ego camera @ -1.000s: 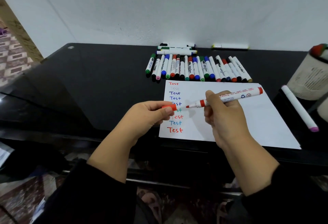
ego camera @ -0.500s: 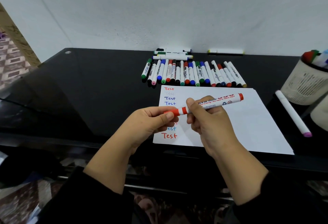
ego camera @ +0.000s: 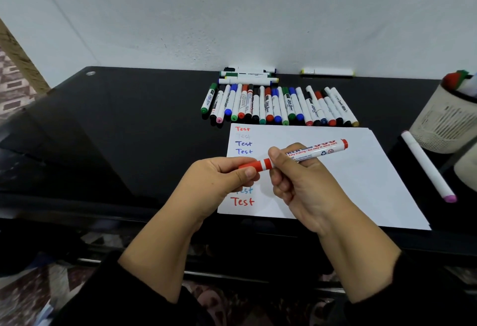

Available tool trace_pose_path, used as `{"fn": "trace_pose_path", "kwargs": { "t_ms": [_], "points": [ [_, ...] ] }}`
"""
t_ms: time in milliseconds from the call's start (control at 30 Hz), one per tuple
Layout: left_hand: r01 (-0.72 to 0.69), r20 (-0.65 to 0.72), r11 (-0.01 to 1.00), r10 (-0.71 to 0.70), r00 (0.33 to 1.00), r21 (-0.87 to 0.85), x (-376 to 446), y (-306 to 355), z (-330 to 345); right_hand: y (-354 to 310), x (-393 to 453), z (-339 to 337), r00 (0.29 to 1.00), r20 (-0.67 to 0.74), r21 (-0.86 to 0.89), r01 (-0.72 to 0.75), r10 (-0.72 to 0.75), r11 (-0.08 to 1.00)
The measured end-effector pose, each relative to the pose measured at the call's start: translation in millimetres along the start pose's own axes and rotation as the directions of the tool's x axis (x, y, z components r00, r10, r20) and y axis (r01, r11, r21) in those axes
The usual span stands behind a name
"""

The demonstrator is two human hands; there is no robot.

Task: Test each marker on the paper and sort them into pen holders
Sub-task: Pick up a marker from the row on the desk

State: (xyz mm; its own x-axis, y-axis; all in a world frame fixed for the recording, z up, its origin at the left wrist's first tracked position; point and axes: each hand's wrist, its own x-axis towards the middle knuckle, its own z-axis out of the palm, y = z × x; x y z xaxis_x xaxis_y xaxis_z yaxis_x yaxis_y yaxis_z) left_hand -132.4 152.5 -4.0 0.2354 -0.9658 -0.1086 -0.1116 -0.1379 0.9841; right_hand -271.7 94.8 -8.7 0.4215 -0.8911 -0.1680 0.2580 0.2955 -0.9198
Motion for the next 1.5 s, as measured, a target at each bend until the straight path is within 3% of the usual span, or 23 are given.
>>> {"fn": "trace_pose_path", "kwargs": {
  "t_ms": [233, 400, 467, 533, 600, 700, 767, 833, 967, 1167, 1333, 1400, 1500],
  "points": [
    [0.011, -0.040, 0.999, -0.009, 0.999, 0.052, 4, 7, -1, -9, 7, -3, 0.990, -0.109, -0.043, -0.094, 0.088, 0.995],
    [0.046, -0.118, 0.997, -0.039, 0.992, 0.058, 3, 8, -11, -24, 11, -24, 0.980, -0.196, 0.090, -0.027, 0.044, 0.996],
    [0.055, -0.134, 0.996, -0.045, 0.990, 0.072, 1, 9, -14, -29, 12, -32, 0.972, -0.234, 0.022, 0.021, -0.016, 1.000],
    [0.063, -0.144, 0.995, -0.051, 0.988, 0.081, 0, 10, -14, -31, 11, -37, 0.953, -0.281, -0.200, 0.054, -0.110, 0.978],
    [0.062, -0.151, 0.995, -0.050, 0.987, 0.076, -2, 11, -13, -31, 10, -42, 0.926, -0.266, -0.514, 0.099, -0.268, 0.852],
    [0.048, -0.153, 0.997, -0.037, 0.988, 0.065, -5, 12, -7, -26, 6, -46, 0.853, 0.000, -0.856, 0.270, -0.523, 0.440],
    [0.048, -0.151, 0.997, -0.037, 0.988, 0.066, -6, 16, 1, -20, 4, -47, 0.762, 0.155, -0.920, 0.343, -0.629, 0.189],
    [0.056, -0.144, 0.996, -0.045, 0.989, 0.076, -5, 20, 12, -18, 3, -46, 0.676, 0.266, -0.924, 0.382, -0.687, 0.018],
    [0.036, -0.103, 0.993, -0.025, 0.994, 0.113, 1, 34, 32, -24, 0, -48, 0.611, 0.384, -0.905, 0.396, -0.692, -0.153],
    [-0.068, 0.048, 0.984, 0.061, 0.997, 0.164, 22, 57, 59, -61, -1, -76, 0.642, 0.245, -0.960, 0.267, -0.727, -0.087],
    [-0.099, 0.107, 0.923, 0.063, 0.992, 0.372, 52, 62, 88, -115, -9, -111, 0.693, -0.076, -0.977, 0.093, -0.717, 0.192],
    [-0.120, 0.141, 0.857, 0.055, 0.988, 0.501, 66, 55, 100, -134, -13, -126, 0.678, -0.176, -0.956, 0.056, -0.714, 0.289],
    [-0.165, 0.185, 0.742, 0.056, 0.981, 0.650, 83, 44, 114, -156, -15, -150, 0.617, -0.259, -0.944, -0.001, -0.743, 0.329]
  ]
}}
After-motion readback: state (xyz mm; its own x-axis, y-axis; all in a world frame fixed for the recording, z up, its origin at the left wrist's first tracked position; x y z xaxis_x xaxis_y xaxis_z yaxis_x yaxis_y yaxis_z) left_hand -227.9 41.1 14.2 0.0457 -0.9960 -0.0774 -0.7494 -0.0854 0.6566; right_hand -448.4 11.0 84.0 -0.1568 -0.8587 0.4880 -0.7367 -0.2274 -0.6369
